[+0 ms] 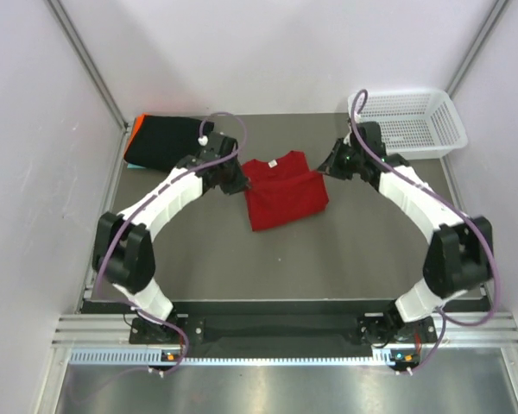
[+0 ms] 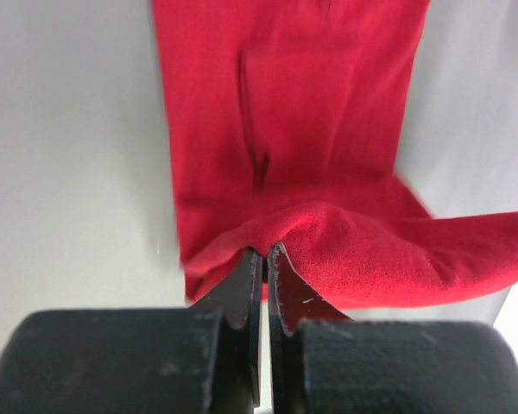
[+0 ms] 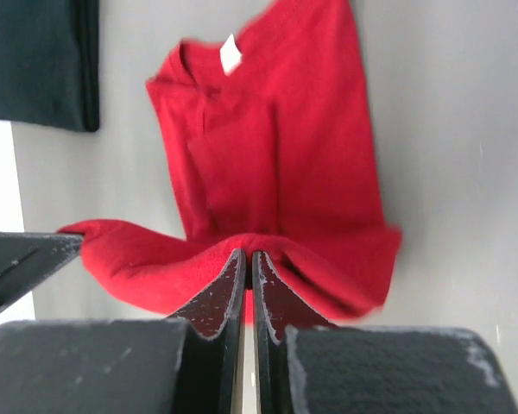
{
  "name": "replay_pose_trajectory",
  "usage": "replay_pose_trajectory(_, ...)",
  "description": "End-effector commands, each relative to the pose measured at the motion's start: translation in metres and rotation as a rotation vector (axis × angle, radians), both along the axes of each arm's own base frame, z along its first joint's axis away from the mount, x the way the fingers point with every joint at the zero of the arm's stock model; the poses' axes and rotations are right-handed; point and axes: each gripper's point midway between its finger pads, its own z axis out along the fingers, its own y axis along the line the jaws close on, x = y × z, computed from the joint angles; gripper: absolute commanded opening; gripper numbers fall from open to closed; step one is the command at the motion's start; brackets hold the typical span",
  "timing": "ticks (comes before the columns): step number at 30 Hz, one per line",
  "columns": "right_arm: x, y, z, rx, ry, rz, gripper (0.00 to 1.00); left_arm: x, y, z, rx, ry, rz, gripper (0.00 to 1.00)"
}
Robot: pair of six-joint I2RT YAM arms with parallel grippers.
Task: Fold and stack the t-shirts
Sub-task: Fold the tshirt
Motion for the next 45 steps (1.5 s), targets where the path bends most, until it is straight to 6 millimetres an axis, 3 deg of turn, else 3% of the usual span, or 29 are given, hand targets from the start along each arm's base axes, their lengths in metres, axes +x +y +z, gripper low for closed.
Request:
replay_pose_trajectory(1,0.046,0.011,0.024,0.034,-0.098,0.052,0.0,0.052,0.001,0.018,-0.044,-0.079,-0.045,0.0)
replay_pose_trajectory(2,0.058,0.012,0.007,0.03,-0.065,0.048,0.0,0.062,0.002,0.016,-0.047,-0.079,-0.047,0.0)
replay_pose_trajectory(4,0.078,0.019,0.014,0.058,-0.093,0.062,0.0,0.089,0.008,0.01,-0.059,-0.077,-0.038,0.0)
replay_pose_trajectory(6,0.097,0.022,-0.005,0.078,-0.069,0.07,0.0,0.108,0.011,0.006,-0.056,-0.091,-0.037,0.0)
replay_pose_trajectory(7,0.109,0.028,0.005,0.111,-0.099,0.084,0.0,0.125,0.013,0.001,-0.063,-0.1,-0.031,0.0)
replay_pose_trajectory(8,0.118,0.028,-0.013,0.119,-0.068,0.08,0.0,0.134,0.014,-0.001,-0.07,-0.105,-0.031,0.0)
replay_pose_trajectory(9,0.125,0.029,-0.016,0.132,-0.066,0.085,0.0,0.14,0.013,-0.003,-0.08,-0.107,-0.037,0.0)
replay_pose_trajectory(10,0.137,0.034,-0.005,0.167,-0.097,0.098,0.0,0.154,0.017,-0.011,-0.081,-0.102,-0.025,0.0)
replay_pose_trajectory(11,0.145,0.035,-0.023,0.177,-0.074,0.099,0.01,0.161,0.017,-0.013,-0.085,-0.112,-0.024,0.0)
replay_pose_trajectory(13,0.16,0.042,-0.016,0.231,-0.113,0.121,0.01,0.175,0.023,-0.024,-0.093,-0.118,-0.015,0.0)
replay_pose_trajectory(14,0.165,0.046,-0.029,0.243,-0.1,0.128,0.01,0.184,0.023,-0.021,-0.107,-0.156,-0.013,0.0)
replay_pose_trajectory(16,0.177,0.052,-0.026,0.273,-0.131,0.14,0.01,0.195,0.03,-0.028,-0.122,-0.164,0.005,0.0)
replay_pose_trajectory(18,0.184,0.054,-0.04,0.293,-0.112,0.134,0.01,0.206,0.035,-0.028,-0.142,-0.19,0.013,0.0)
replay_pose_trajectory(25,0.204,0.061,-0.048,0.352,-0.147,0.141,0.03,0.223,0.046,-0.05,-0.144,-0.199,0.029,0.0)
replay_pose_trajectory(28,0.21,0.06,-0.046,0.344,-0.16,0.145,0.11,0.229,0.054,-0.046,-0.133,-0.219,0.038,0.0)
replay_pose_trajectory(29,0.211,0.06,-0.053,0.336,-0.147,0.148,0.18,0.232,0.059,-0.044,-0.125,-0.223,0.048,0.06)
replay_pose_trajectory(30,0.217,0.058,-0.042,0.313,-0.182,0.168,0.22,0.234,0.067,-0.041,-0.102,-0.234,0.062,0.12)
replay_pose_trajectory(31,0.212,0.056,-0.049,0.291,-0.136,0.169,0.25,0.235,0.071,-0.032,-0.088,-0.24,0.07,0.18)
replay_pose_trajectory(33,0.209,0.049,-0.04,0.24,-0.161,0.2,0.37,0.234,0.08,-0.019,-0.033,-0.262,0.079,0.31)
replay_pose_trajectory(34,0.203,0.042,-0.042,0.214,-0.134,0.196,0.4,0.231,0.081,-0.001,-0.021,-0.286,0.076,0.36)
replay_pose_trajectory(36,0.195,0.033,-0.024,0.162,-0.165,0.212,0.46,0.217,0.077,0.004,0.037,-0.276,0.042,0.49)
replay_pose_trajectory(37,0.185,0.029,-0.033,0.143,-0.128,0.211,0.48,0.206,0.075,0.013,0.056,-0.278,0.03,0.49)
replay_pose_trajectory(38,0.178,0.027,-0.021,0.136,-0.138,0.218,0.49,0.198,0.072,0.013,0.058,-0.266,0.01,0.49)
replay_pose_trajectory(40,0.157,0.025,-0.033,0.118,-0.099,0.252,0.5,0.168,0.054,0.007,0.03,-0.233,-0.06,0.48)
replay_pose_trajectory(41,0.149,0.024,-0.024,0.115,-0.11,0.263,0.5,0.158,0.048,0.004,0.024,-0.224,-0.083,0.48)
replay_pose_trajectory(42,0.134,0.023,-0.04,0.108,-0.072,0.291,0.5,0.145,0.037,0.01,0.018,-0.233,-0.114,0.48)
replay_pose_trajectory(43,0.126,0.022,-0.042,0.102,-0.064,0.308,0.5,0.127,0.035,-0.01,0.028,-0.182,-0.132,0.48)
replay_pose_trajectory(44,0.119,0.02,-0.04,0.093,-0.064,0.318,0.5,0.117,0.03,-0.016,0.032,-0.168,-0.149,0.48)
replay_pose_trajectory(45,0.109,0.017,-0.053,0.071,-0.04,0.336,0.5,0.108,0.02,-0.019,0.033,-0.17,-0.176,0.48)
